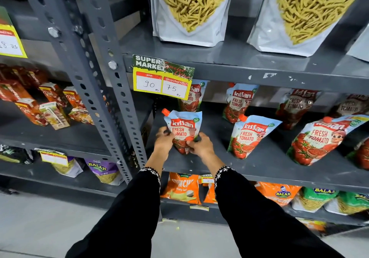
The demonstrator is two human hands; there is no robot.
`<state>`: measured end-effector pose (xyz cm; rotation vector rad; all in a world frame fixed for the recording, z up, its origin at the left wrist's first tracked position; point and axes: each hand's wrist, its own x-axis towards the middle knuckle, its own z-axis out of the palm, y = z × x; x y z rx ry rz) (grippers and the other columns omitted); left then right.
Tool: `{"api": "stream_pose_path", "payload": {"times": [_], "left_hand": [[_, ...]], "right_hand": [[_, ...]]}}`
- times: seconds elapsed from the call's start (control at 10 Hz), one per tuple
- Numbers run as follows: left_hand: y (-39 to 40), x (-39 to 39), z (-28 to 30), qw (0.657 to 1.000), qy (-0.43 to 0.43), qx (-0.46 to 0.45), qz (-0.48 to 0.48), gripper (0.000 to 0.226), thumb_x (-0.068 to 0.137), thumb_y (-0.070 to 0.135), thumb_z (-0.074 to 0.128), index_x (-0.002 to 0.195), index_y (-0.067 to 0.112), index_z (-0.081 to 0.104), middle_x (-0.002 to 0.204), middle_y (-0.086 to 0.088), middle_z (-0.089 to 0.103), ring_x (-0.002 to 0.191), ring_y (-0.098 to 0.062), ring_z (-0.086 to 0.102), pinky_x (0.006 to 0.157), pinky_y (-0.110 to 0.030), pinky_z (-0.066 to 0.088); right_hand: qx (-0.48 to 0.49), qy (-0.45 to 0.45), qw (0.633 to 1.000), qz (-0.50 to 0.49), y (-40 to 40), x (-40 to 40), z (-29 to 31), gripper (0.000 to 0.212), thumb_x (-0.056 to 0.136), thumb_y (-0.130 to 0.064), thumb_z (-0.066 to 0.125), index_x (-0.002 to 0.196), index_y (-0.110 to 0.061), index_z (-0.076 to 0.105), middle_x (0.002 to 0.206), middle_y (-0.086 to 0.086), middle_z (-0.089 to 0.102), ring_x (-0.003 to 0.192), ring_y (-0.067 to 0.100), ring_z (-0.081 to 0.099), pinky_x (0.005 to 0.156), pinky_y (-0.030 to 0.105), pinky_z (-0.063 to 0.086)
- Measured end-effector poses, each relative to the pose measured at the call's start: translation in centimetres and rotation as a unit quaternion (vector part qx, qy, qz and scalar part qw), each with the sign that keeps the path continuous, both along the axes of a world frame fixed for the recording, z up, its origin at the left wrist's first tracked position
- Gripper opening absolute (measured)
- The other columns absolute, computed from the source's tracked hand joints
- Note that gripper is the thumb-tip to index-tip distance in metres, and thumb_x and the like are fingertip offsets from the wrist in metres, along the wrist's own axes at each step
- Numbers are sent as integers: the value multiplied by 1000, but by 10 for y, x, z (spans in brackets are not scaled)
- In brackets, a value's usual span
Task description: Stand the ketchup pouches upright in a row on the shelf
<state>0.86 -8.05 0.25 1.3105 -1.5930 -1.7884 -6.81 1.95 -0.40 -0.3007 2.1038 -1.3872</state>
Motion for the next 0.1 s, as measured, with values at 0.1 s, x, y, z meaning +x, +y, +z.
{"api": "stream_pose_path", "payload": {"times": [0.1], "left_hand": [[3,2,2,1000,-21,-13,-2,50,93,15,55,139,6,38,142,-15,49,130,-28,47,109,-45,41]], "right_hand": [[47,30,998,12,6,5,7,52,80,-14,72,127,-7,52,126,16,63,106,34,65,86,43,58]]}}
